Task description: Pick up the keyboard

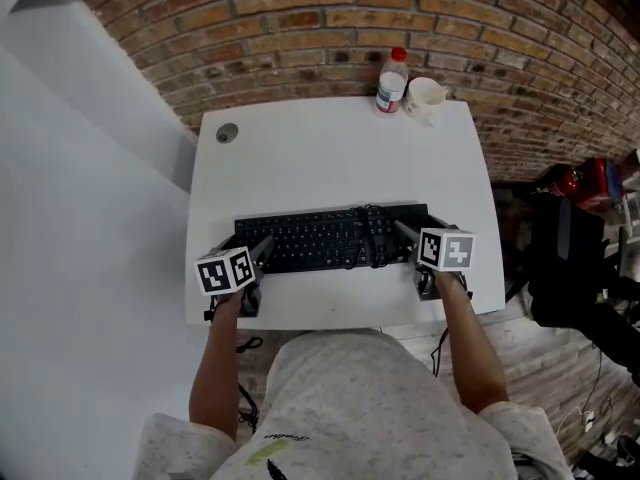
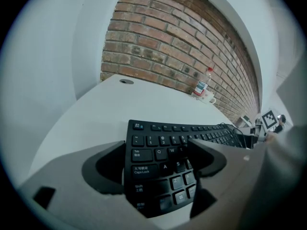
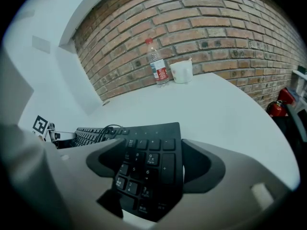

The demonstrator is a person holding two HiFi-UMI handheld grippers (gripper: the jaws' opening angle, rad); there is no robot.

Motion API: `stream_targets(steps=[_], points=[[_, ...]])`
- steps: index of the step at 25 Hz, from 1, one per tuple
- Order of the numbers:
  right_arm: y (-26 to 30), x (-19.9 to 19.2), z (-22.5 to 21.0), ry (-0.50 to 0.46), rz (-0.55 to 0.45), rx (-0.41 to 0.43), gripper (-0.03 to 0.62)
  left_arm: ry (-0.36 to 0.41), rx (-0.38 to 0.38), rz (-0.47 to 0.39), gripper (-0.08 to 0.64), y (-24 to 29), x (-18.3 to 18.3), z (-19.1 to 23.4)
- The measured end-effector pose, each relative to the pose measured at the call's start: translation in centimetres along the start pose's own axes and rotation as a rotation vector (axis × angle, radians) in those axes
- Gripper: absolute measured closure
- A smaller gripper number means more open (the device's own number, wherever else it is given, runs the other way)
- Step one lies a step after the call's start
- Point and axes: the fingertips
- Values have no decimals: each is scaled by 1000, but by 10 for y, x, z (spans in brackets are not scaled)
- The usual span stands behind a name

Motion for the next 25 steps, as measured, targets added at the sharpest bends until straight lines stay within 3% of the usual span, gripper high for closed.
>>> stream_targets(steps=[11, 25], points=[[-33, 16, 7, 31, -103, 32, 219, 122, 4, -103, 164, -33, 32, -25], [-115, 112, 23, -8, -381, 52, 219, 251, -43, -335, 164, -89, 125, -81]])
Point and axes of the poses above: the fingertips, and each gripper's own axes: y forward along the fingers, z to its left, x out of its top, and after that the axes turned 14 degrees about -x, right-handed
